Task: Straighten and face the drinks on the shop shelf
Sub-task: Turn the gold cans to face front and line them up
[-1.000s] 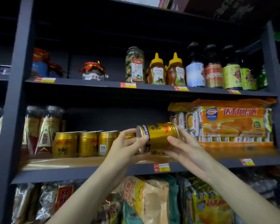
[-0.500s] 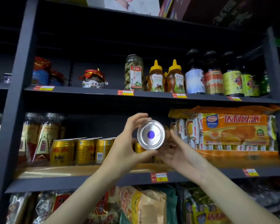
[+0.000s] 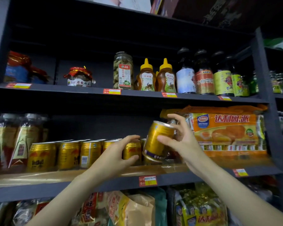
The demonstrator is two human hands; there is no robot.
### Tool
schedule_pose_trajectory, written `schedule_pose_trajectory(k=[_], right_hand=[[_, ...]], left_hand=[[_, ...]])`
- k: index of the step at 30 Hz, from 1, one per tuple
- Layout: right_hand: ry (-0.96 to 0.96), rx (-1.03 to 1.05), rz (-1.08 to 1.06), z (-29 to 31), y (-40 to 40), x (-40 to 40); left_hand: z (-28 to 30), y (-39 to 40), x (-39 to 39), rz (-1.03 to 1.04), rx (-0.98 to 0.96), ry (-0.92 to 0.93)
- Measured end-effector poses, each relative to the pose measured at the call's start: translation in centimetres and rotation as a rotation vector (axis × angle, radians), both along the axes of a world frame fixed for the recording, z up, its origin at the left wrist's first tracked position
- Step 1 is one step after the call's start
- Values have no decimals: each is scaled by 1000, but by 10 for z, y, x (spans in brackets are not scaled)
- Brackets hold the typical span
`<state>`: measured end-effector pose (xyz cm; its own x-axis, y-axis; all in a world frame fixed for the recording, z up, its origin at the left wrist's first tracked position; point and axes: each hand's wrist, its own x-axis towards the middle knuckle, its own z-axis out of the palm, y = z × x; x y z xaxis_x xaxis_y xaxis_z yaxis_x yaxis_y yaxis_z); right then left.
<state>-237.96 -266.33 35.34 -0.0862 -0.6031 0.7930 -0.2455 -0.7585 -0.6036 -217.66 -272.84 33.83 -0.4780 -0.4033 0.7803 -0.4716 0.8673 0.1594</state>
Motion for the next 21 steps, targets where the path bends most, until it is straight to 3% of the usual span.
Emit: schedule_pose_trajectory(k=[3,7,16,21], right_hand=[[-149,156,-78,18,-10,-7],[114,308,-260,28,-26,-10],[335,228,-523,22,-58,10],[363,185,-601,16,-75,12]], left_hand=[[7,-12,4,240,-60,-23],[9,-27,1,428,-15,-170],[-2,-46,-9,466,-95,-136],[-4,-47,-9,474,-110,-124]])
